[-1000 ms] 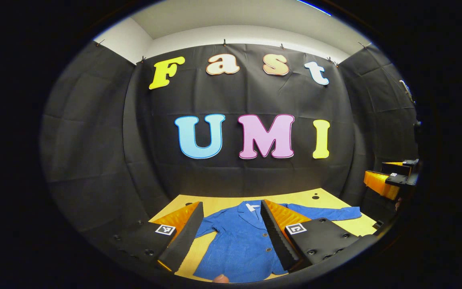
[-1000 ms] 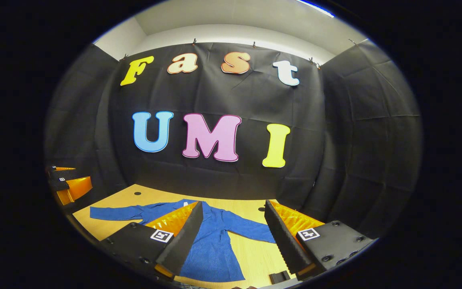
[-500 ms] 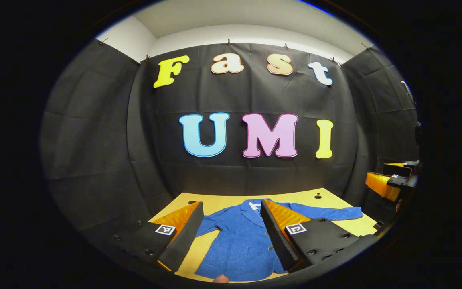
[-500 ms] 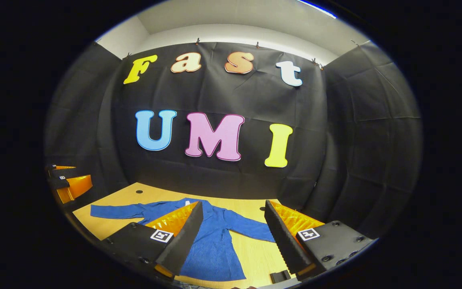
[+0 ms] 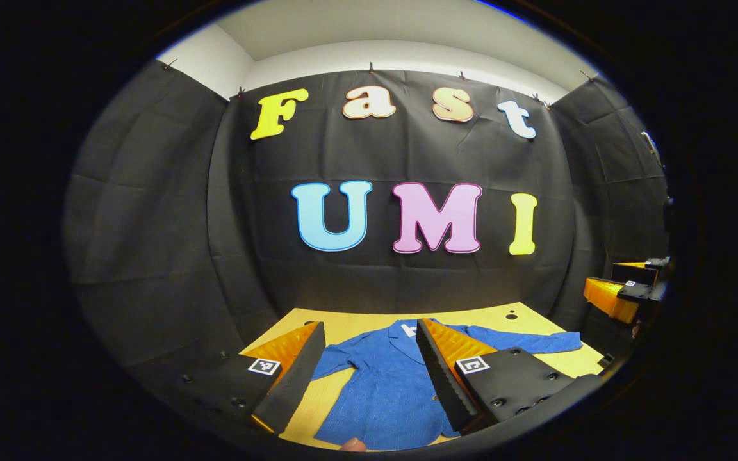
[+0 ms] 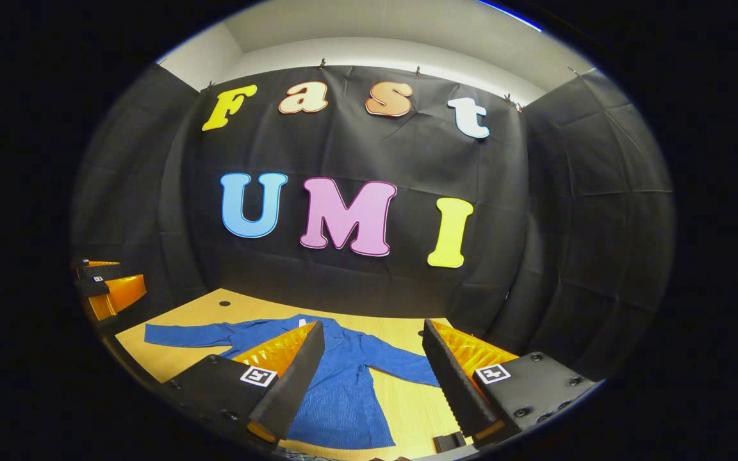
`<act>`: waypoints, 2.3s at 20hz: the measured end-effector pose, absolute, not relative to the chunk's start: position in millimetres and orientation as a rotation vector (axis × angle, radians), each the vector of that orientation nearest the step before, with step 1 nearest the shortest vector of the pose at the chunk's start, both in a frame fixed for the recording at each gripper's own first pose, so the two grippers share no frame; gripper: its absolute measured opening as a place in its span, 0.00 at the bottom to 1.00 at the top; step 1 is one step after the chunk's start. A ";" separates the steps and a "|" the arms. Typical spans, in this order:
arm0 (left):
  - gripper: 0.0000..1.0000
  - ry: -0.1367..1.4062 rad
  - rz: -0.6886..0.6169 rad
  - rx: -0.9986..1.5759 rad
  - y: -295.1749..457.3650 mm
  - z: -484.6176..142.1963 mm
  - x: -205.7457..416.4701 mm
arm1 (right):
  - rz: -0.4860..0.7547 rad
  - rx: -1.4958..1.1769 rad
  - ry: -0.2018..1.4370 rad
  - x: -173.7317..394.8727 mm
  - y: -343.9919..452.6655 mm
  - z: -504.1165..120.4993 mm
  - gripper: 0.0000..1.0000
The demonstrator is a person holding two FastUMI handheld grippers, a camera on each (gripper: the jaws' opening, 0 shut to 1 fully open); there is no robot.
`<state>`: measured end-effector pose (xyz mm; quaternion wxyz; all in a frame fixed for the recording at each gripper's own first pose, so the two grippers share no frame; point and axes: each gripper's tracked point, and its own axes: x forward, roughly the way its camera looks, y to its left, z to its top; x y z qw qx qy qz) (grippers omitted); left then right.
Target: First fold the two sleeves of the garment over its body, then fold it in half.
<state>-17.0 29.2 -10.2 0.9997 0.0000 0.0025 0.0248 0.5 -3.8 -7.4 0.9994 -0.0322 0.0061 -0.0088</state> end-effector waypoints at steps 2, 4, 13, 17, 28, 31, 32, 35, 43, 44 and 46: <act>0.81 0.001 0.044 0.000 28.3 -10.3 -15.7 | -0.022 -0.064 0.016 2.7 -4.2 -7.9 0.96; 0.80 -0.004 0.043 -0.001 29.0 -9.3 -13.9 | -0.028 -0.065 0.010 4.7 -6.0 -5.1 0.97; 0.81 -0.022 0.040 -0.011 32.4 2.2 -7.2 | -0.064 -0.106 -0.054 23.9 -24.4 25.2 0.96; 0.80 -0.030 0.031 -0.040 34.4 14.9 -4.3 | -0.096 -0.073 -0.057 36.2 -42.4 32.6 0.90; 0.80 -0.023 0.021 0.004 22.0 16.5 13.5 | -0.321 -0.064 0.111 103.6 -205.4 -57.6 0.95; 0.82 -0.026 0.013 -0.002 18.3 12.7 27.5 | -0.305 0.065 0.189 131.4 -234.5 -119.3 0.96; 0.82 -0.028 0.007 -0.008 14.7 9.0 33.0 | -0.325 0.101 0.238 138.2 -249.6 -147.2 0.99; 0.82 0.019 0.030 -0.008 16.8 -9.5 56.6 | -0.422 0.157 0.373 158.1 -301.1 -225.0 1.00; 0.82 0.185 0.067 -0.028 -13.1 -47.1 138.0 | -0.493 0.272 0.736 178.9 -340.6 -371.5 0.94; 0.82 0.193 0.064 -0.026 -19.4 -48.2 144.4 | -0.495 0.265 0.757 179.1 -343.4 -380.7 1.00; 0.82 0.204 0.055 -0.014 -28.1 -50.5 154.9 | -0.527 0.289 0.814 176.5 -346.9 -394.6 1.00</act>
